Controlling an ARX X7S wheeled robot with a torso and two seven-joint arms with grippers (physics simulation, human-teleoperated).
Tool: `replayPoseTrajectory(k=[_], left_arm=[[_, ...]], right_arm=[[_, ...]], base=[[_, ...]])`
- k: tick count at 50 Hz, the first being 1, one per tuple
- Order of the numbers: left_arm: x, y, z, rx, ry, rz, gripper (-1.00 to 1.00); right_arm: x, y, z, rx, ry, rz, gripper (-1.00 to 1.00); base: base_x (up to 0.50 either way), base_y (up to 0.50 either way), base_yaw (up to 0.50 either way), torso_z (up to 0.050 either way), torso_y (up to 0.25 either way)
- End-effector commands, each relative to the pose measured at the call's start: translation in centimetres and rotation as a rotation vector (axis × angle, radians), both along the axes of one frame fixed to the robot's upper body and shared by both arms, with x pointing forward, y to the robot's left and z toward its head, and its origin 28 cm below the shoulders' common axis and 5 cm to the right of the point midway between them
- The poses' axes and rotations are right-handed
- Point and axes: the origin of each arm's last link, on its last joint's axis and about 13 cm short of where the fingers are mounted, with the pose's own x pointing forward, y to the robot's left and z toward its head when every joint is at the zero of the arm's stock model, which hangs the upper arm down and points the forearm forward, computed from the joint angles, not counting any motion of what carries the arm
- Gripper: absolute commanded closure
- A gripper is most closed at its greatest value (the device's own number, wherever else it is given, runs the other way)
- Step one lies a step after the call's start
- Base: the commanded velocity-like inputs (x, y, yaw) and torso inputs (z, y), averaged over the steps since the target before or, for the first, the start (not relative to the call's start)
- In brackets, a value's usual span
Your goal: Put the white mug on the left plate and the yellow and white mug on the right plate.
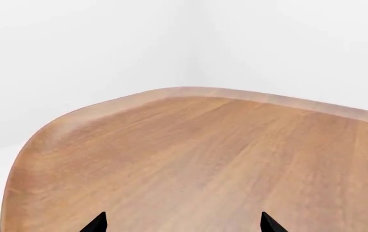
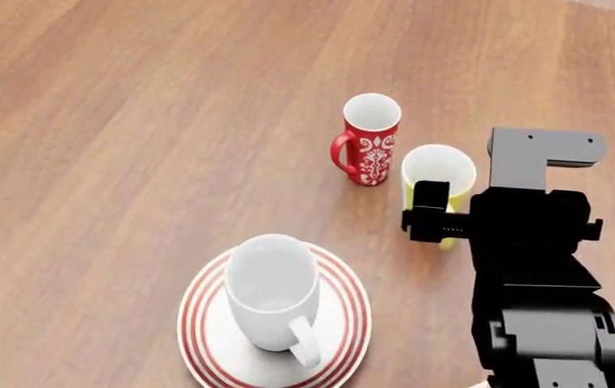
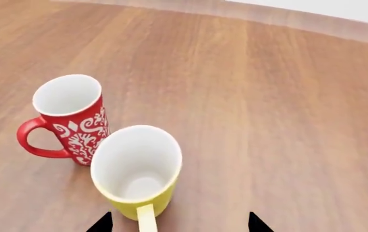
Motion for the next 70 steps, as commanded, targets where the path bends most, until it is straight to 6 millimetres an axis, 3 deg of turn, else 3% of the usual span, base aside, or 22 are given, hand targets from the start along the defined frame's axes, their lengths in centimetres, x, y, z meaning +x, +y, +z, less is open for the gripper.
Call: replayPoseTrajectory(k=[1,9,40,70], left_arm=[[0.3,0.8,-0.2,0.002,-0.029,0.002,-1.0],[0.3,0.7,-0.1,0.011,-0.047,-0.011,-1.0],[0.3,0.5,-0.2,0.01,-0.04,-0.004,-1.0],[0.3,0.4,-0.3,0.005,-0.032,-0.018,-1.0]], right_arm=[[1.1,1.1,0.5,-0.058,-0.012,0.024,-1.0],[2.1,1.1,0.4,-0.048,0.0,0.012,-1.0],[1.7,2.2,0.2,-0.131,-0.018,0.147,-1.0],[1.3,1.3,0.5,-0.079,-0.054,0.099,-1.0]], base=[[0.0,0.0,0.0,0.0,0.0],[0.0,0.0,0.0,0.0,-0.048],[0.0,0.0,0.0,0.0,-0.055],[0.0,0.0,0.0,0.0,-0.098]])
